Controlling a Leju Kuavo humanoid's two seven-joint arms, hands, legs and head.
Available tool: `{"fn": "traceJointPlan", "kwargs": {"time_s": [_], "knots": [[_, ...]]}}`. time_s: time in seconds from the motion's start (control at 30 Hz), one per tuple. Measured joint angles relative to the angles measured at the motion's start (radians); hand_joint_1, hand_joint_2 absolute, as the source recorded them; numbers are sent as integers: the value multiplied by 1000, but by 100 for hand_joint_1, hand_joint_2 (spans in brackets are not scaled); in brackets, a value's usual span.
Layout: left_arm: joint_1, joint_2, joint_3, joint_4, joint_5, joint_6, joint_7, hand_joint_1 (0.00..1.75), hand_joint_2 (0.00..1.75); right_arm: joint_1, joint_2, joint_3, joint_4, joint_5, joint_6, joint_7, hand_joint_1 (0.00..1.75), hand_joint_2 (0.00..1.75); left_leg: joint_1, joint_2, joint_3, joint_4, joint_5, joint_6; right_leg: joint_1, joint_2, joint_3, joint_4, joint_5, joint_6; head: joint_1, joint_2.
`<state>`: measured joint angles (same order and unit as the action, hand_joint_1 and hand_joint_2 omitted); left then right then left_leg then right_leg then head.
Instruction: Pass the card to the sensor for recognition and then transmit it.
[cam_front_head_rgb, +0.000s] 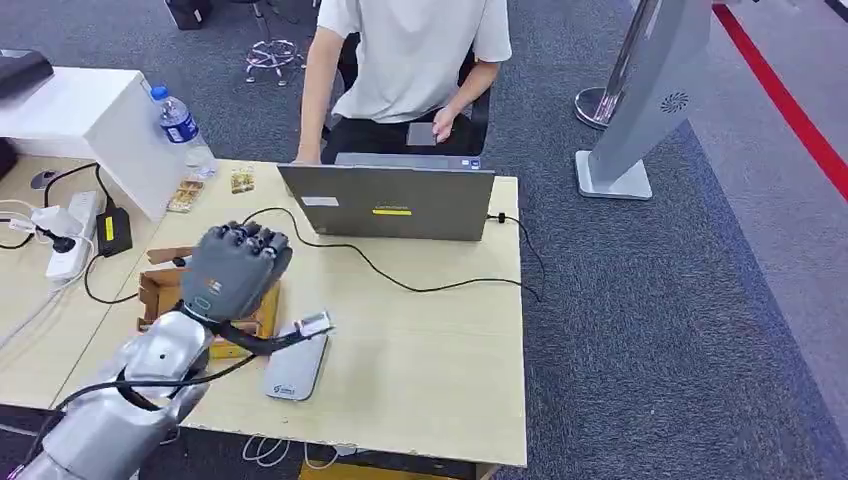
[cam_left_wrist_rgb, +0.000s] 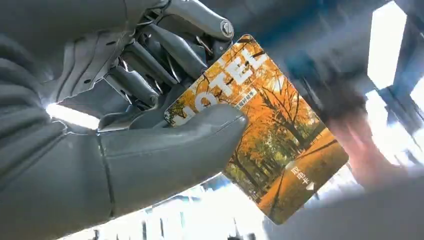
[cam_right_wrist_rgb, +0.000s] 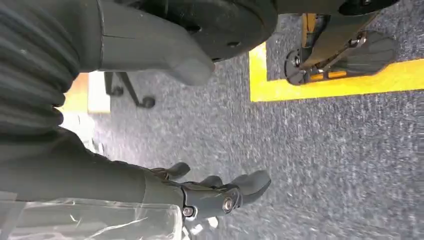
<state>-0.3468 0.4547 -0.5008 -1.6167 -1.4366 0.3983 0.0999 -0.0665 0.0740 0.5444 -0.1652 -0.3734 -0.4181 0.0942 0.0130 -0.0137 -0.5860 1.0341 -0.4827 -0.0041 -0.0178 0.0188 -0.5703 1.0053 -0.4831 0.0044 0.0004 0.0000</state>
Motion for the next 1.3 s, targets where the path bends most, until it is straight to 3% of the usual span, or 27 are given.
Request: {"fn": "traceJointPlan", "kwargs": {"time_s": [0.17,0.33,0.47,0.6,0.63,0.83,1.07,1.17,1.3], "knots": [[-248,-23,116,116,-14,-27,-33,175,175,-6,0,43,2,32,11,10,0,175,2,0,0,0,3,-3,2,0,-1,1,3,-2,0,0],[-504,-33,167,384,-46,12,-34,175,175,-12,0,82,5,52,18,26,0,175,4,2,0,0,5,-4,4,3,-2,1,5,-4,0,0],[-619,-66,181,552,-42,47,-24,175,175,-16,0,94,6,51,23,31,0,175,4,1,-1,0,5,-4,4,2,-2,1,5,-4,0,0],[-659,-99,182,676,-43,63,-19,175,175,-18,0,104,6,45,24,32,0,175,4,2,-1,0,5,-4,4,3,-2,1,5,-4,0,0],[-664,-103,182,693,-42,61,-19,0,175,-18,0,105,6,44,24,33,0,175,4,2,-1,0,5,-4,4,3,-2,1,5,-4,0,0],[-700,-126,184,778,2,26,-27,0,175,-18,0,106,8,39,24,34,0,175,4,2,-1,0,5,-4,4,3,-2,1,5,-4,0,0],[-691,-131,188,793,34,27,-60,0,175,-19,0,106,10,29,21,34,0,175,5,2,-1,0,5,-4,4,3,-2,1,5,-4,0,0],[-632,-131,188,712,78,-39,-83,0,175,-18,0,106,10,7,18,31,0,175,5,2,-1,0,5,-4,4,3,-2,1,5,-4,0,0],[-474,-113,170,442,138,-181,-79,0,175,-15,0,94,10,-34,5,27,0,175,4,2,-2,0,4,-5,4,3,-3,1,4,-4,0,0]]}}
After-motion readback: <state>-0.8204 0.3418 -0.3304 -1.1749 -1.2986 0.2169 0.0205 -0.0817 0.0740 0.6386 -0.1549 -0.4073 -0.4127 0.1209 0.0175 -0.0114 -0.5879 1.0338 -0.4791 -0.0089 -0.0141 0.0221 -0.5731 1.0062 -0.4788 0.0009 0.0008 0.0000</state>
